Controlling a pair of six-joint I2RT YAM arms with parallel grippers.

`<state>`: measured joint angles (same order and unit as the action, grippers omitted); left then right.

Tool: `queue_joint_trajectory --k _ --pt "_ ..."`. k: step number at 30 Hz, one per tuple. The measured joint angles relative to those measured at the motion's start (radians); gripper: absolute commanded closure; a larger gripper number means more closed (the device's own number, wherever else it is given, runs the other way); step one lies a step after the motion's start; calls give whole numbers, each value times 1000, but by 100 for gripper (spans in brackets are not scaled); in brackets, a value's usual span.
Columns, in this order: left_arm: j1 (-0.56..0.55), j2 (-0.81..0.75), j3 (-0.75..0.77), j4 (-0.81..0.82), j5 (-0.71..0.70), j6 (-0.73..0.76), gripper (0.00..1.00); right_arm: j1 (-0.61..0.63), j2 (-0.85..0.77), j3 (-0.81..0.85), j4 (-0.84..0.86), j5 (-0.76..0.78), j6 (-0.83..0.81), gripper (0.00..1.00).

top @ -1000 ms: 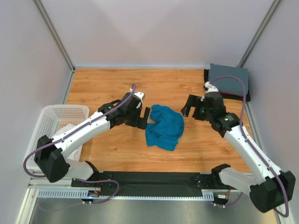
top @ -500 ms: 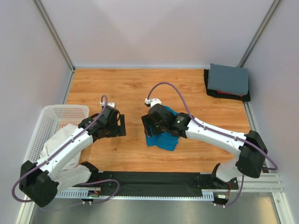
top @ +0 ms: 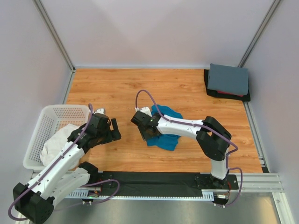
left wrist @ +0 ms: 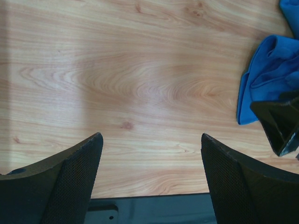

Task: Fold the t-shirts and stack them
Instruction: Flatten the tshirt out

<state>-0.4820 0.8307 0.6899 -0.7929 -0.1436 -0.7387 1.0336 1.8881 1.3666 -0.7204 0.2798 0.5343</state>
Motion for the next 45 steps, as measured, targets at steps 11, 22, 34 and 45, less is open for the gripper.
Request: queue_joint_trajectory --k 11,22,34,45 --pt "0 -113 -33 -27 8 1 7 -6 18 -51 13 65 46 55" --pt "0 -104 -33 -14 44 23 6 -14 18 -95 87 58 43 78" --pt "0 -69 -75 142 179 29 11 -42 7 -111 133 23 29 100" --pt "-124 145 -119 460 257 12 14 -170 -295 -142 148 -56 9 99"
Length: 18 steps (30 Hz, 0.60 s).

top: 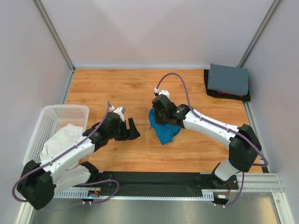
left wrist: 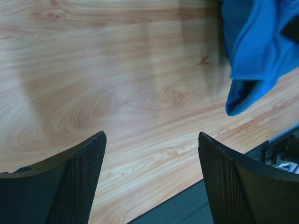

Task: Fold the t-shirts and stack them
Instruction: Flatten the tshirt out

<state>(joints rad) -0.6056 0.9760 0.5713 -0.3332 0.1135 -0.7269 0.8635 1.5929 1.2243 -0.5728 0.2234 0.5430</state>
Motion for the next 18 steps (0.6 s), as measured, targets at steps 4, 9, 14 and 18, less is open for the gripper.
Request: queue_joint_trajectory --k 4,9,14,18 --pt "-11 130 2 118 27 8 15 -9 -43 -16 40 -24 -19 100" --pt "-20 217 33 231 65 25 16 -10 -43 -67 54 -53 -11 100" --pt "-23 245 40 348 99 27 16 -16 -43 -87 61 -62 3 100" --pt "-24 322 46 409 132 24 21 -23 -43 -87 70 -63 3 100"
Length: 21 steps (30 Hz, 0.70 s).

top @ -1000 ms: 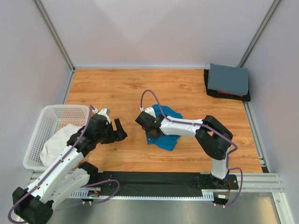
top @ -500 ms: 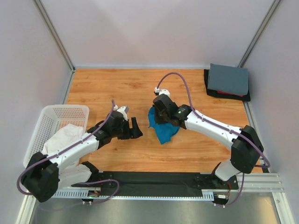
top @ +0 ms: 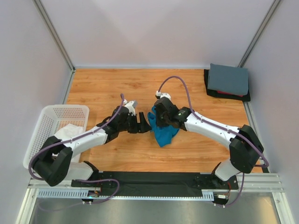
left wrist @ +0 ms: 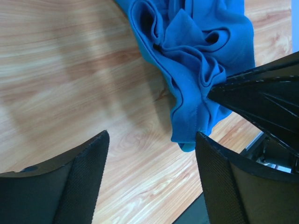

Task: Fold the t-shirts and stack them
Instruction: Flatten the tshirt out

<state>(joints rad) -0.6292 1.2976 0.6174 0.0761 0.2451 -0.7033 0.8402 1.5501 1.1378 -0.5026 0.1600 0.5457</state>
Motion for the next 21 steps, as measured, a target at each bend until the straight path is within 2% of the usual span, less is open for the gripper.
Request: queue_joint_trajectory --k 4,5,13,14,16,19,20,21 --pt "-11 55 1 43 19 -9 26 -2 0 2 3 -3 0 100" --pt "-13 61 1 53 24 -11 30 -4 0 4 4 -3 0 100" --pt "-17 87 10 163 69 -38 30 -4 0 9 9 -4 0 99" --pt "-17 93 10 180 75 -44 38 -4 0 9 10 -4 2 99" --pt "-18 108 10 211 91 -59 46 -4 0 8 16 -4 5 100" --pt "-18 124 10 242 104 -77 68 -4 -6 1 32 -4 10 99" --pt "-18 127 10 251 107 -82 91 -4 -11 -3 35 -3 11 100" --pt "-18 130 10 257 109 -88 100 -4 -17 -8 40 -2 12 100"
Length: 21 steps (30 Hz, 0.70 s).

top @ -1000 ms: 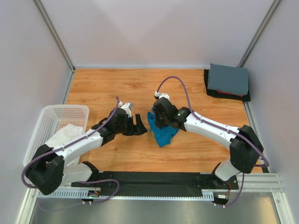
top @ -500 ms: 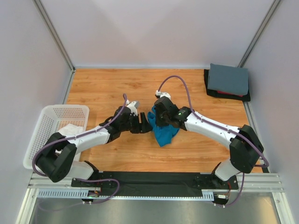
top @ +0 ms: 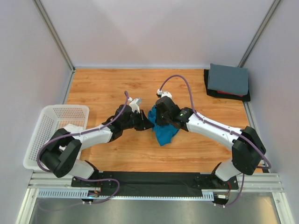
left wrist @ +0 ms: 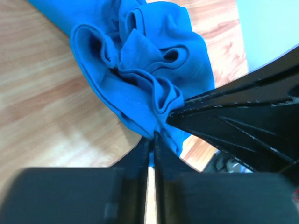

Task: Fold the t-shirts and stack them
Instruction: Flatten the tshirt out

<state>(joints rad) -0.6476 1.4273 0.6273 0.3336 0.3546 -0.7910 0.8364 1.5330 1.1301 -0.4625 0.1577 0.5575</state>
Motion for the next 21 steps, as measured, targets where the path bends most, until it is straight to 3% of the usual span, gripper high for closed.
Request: queue_joint_trajectory --k 6,17,21 --pt "-1 -18 3 -43 -47 18 100 -3 -32 -4 6 23 6 100" --pt "7 -229 315 -586 -458 190 100 -62 -93 -2 -74 79 30 100" --pt "95 -261 425 -732 -539 247 100 -96 -161 37 -149 126 28 100"
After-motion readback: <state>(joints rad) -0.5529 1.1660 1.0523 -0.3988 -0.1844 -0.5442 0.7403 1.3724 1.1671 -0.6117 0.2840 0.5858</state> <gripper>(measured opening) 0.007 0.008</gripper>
